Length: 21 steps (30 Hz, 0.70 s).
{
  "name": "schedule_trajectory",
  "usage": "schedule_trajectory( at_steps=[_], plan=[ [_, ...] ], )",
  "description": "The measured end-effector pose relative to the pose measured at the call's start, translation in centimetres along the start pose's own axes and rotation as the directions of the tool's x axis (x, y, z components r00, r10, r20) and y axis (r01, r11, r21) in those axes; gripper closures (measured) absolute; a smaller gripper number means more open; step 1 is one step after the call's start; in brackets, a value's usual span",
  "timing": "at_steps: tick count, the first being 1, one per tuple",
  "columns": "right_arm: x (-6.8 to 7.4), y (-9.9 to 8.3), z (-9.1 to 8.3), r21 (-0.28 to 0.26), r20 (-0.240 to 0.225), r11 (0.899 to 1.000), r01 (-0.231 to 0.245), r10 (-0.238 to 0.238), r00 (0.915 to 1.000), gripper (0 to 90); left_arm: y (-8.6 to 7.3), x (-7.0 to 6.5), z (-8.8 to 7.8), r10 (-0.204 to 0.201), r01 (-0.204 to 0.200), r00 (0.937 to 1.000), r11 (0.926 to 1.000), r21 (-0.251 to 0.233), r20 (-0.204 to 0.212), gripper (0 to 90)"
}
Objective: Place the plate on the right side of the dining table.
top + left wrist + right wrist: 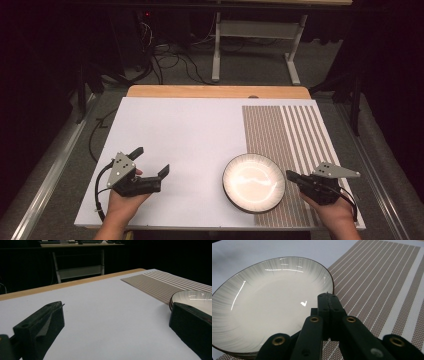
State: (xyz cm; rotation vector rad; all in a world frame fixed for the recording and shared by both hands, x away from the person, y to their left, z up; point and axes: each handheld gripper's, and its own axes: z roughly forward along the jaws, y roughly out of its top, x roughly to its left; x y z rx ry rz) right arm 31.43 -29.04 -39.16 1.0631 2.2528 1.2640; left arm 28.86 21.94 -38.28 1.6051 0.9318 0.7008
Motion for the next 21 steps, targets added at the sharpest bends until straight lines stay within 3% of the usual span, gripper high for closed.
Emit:
schedule_trajectory(
  at_steps=[21],
  plan=[
    [-0.15, -0.06, 0.25, 0.040, -0.017, 0.999, -0.018, 0.019, 0.9997, 90.0, -0.02, -0.01, 0.02, 0.003, -0.003, 1.0000, 1.0000, 0.003, 0.002, 0.7]
  ],
)
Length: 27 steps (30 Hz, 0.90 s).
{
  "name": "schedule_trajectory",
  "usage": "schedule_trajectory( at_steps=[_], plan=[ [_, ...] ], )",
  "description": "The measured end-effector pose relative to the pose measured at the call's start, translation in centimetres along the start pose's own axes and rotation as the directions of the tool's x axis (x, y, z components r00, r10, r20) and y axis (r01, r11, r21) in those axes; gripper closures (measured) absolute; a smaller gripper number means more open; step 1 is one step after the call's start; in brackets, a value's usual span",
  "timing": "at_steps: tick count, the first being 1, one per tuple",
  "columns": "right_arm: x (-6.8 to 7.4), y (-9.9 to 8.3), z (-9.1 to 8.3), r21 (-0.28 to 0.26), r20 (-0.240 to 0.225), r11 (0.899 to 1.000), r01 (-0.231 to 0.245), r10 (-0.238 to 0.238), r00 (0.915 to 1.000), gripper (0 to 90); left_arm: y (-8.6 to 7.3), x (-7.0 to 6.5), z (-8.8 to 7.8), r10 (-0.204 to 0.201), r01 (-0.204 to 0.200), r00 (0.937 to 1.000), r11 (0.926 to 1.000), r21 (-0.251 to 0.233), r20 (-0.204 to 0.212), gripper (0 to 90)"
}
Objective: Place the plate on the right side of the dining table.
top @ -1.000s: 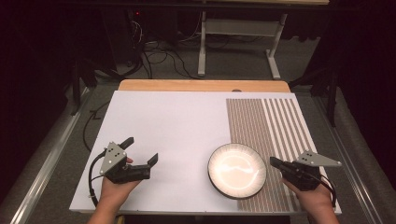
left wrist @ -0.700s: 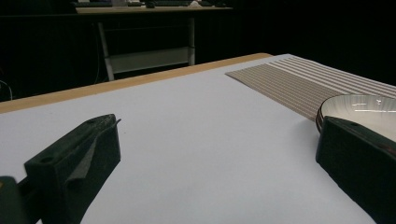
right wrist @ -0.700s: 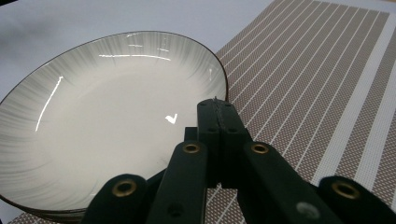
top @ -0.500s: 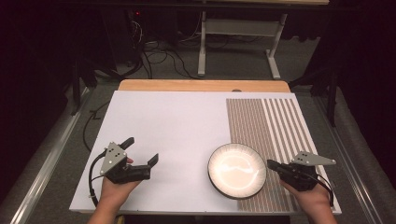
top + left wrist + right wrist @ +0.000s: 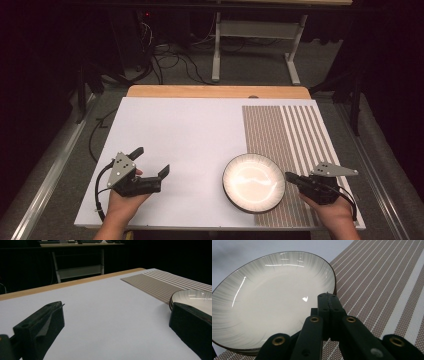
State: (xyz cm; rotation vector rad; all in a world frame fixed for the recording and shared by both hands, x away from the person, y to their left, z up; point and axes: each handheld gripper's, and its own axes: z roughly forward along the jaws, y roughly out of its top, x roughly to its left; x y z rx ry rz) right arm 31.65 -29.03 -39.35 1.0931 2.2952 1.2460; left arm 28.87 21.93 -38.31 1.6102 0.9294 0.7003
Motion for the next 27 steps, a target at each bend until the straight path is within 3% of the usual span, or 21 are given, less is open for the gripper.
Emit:
schedule_trajectory(
  at_steps=[27],
  plan=[
    [0.24, -0.09, 0.33, 0.026, 0.005, 0.999, 0.026, -0.026, 0.9996, 90.0, 0.01, -0.10, 0.06, 0.004, -0.004, 1.0000, 1.0000, 0.000, 0.002, 0.7]
  ],
)
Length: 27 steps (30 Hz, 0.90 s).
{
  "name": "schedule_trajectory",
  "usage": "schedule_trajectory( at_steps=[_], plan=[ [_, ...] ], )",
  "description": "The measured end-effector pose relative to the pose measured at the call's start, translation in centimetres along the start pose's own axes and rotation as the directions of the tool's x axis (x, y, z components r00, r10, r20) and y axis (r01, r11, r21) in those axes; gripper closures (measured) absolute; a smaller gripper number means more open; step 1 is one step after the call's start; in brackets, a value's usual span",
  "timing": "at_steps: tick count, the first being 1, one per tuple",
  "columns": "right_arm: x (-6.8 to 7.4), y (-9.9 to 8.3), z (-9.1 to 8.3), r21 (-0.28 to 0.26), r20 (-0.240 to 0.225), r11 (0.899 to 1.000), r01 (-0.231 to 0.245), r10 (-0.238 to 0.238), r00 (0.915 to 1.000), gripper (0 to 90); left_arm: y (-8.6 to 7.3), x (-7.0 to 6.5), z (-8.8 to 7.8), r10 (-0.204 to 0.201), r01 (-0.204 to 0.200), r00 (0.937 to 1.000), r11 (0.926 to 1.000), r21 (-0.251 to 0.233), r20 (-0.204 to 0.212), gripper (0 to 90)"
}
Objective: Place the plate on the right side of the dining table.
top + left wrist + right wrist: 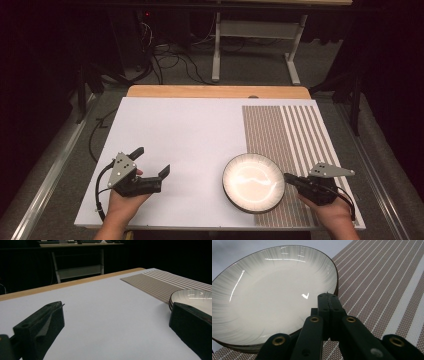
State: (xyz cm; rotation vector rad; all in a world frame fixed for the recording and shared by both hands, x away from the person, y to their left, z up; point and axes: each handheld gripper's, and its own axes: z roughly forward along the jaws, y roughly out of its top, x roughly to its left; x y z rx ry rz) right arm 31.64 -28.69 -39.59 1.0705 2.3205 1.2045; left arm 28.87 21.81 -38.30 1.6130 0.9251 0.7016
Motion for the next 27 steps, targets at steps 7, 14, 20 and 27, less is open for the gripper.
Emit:
schedule_trajectory(
  at_steps=[7, 14, 20, 27],
  plan=[
    [0.02, -0.03, 0.04, 0.000, -0.001, 1.000, 0.002, -0.002, 1.0000, 90.0, 0.01, -0.02, 0.03, 0.001, -0.001, 1.0000, 1.0000, 0.000, 0.002, 0.7],
    [0.04, -0.03, 0.07, 0.002, 0.000, 1.000, 0.003, -0.003, 1.0000, 90.0, 0.03, -0.02, 0.04, 0.001, -0.001, 1.0000, 1.0000, 0.000, 0.003, 0.7],
    [0.07, -0.05, 0.11, 0.003, -0.002, 1.000, 0.002, -0.002, 1.0000, 90.0, 0.03, -0.03, 0.07, 0.001, -0.001, 1.0000, 1.0000, 0.000, 0.004, 0.7],
    [0.14, -0.05, 0.15, 0.006, -0.002, 1.000, 0.005, -0.005, 1.0000, 90.0, 0.01, -0.04, 0.09, 0.000, 0.000, 1.0000, 1.0000, 0.000, 0.006, 0.7]
  ],
)
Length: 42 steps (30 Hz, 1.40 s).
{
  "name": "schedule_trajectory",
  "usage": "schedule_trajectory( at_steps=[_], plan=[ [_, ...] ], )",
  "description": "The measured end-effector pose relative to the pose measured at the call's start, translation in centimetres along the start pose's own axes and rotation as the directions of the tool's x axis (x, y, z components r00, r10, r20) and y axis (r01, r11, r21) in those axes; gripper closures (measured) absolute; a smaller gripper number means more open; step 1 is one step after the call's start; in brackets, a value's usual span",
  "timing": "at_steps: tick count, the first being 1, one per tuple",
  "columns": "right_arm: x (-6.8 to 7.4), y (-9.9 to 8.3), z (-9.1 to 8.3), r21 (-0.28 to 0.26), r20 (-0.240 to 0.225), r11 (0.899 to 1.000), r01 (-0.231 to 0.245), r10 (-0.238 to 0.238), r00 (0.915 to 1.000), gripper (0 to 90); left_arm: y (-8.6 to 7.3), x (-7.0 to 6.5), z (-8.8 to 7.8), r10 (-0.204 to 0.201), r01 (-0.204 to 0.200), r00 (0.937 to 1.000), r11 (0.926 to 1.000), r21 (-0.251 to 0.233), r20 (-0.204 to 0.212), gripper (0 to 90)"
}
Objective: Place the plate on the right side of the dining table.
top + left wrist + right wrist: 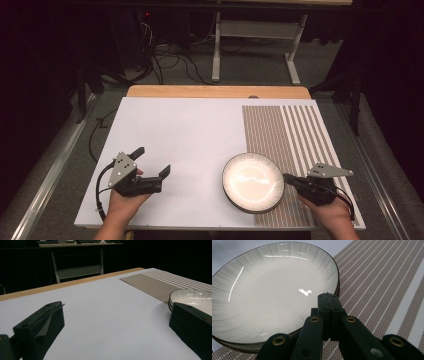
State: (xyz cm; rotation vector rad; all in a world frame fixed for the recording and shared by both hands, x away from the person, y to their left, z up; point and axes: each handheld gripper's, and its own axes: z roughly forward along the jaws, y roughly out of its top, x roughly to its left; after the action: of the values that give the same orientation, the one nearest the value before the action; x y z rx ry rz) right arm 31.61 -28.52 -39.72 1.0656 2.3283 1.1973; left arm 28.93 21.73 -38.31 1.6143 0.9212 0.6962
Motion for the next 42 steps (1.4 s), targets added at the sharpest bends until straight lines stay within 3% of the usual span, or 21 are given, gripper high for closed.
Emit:
schedule_trajectory(
  at_steps=[22, 33, 42],
  plan=[
    [0.5, 0.1, 0.6, 0.013, -0.006, 1.000, 0.016, -0.016, 0.9999, 90.0, 0.0, 0.0, 0.0, -0.004, 0.004, 1.0000, 1.0000, -0.005, 0.002, 0.7],
    [1.7, 0.4, 1.7, 0.032, -0.014, 0.997, 0.066, -0.066, 0.9977, 90.0, 0.1, 0.0, -0.1, -0.004, 0.004, 1.0000, 1.0000, -0.008, 0.002, 0.7],
    [1.6, 0.5, 1.7, 0.033, -0.016, 0.997, 0.064, -0.063, 0.9979, 90.0, 0.1, 0.0, -0.1, -0.002, 0.002, 1.0000, 1.0000, -0.008, 0.003, 0.7]
  ],
)
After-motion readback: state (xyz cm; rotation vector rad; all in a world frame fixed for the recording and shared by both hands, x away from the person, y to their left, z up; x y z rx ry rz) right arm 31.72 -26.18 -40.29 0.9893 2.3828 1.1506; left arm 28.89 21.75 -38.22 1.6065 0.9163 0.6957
